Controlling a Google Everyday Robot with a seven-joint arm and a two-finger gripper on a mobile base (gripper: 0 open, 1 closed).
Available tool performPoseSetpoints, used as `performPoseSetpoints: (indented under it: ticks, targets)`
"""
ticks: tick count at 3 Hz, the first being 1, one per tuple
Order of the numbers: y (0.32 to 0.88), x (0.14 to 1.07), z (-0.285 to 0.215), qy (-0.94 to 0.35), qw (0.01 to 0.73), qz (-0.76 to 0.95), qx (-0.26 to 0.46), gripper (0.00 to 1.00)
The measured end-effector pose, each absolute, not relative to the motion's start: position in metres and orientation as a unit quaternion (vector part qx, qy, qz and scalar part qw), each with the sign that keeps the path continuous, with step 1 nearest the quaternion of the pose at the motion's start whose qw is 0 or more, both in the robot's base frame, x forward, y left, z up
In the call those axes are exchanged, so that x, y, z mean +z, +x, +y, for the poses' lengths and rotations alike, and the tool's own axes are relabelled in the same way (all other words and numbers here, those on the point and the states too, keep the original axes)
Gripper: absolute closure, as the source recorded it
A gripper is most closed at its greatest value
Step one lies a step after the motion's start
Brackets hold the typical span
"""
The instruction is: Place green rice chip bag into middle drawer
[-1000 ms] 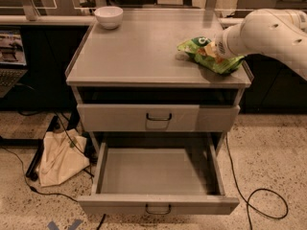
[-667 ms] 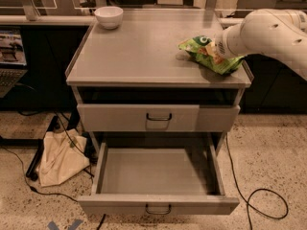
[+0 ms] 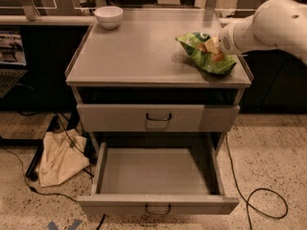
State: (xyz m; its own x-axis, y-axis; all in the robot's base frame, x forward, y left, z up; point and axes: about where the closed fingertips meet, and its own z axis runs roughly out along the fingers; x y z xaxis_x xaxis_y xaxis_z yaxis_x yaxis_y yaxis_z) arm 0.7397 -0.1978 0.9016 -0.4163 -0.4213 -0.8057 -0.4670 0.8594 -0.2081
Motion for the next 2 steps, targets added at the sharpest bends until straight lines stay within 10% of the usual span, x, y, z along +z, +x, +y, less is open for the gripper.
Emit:
performPoseSetpoints:
  ticks: [2]
  targets:
    - [0.633, 0.965, -0.2, -0.359, 0.496, 0.784, 0.1, 1.0]
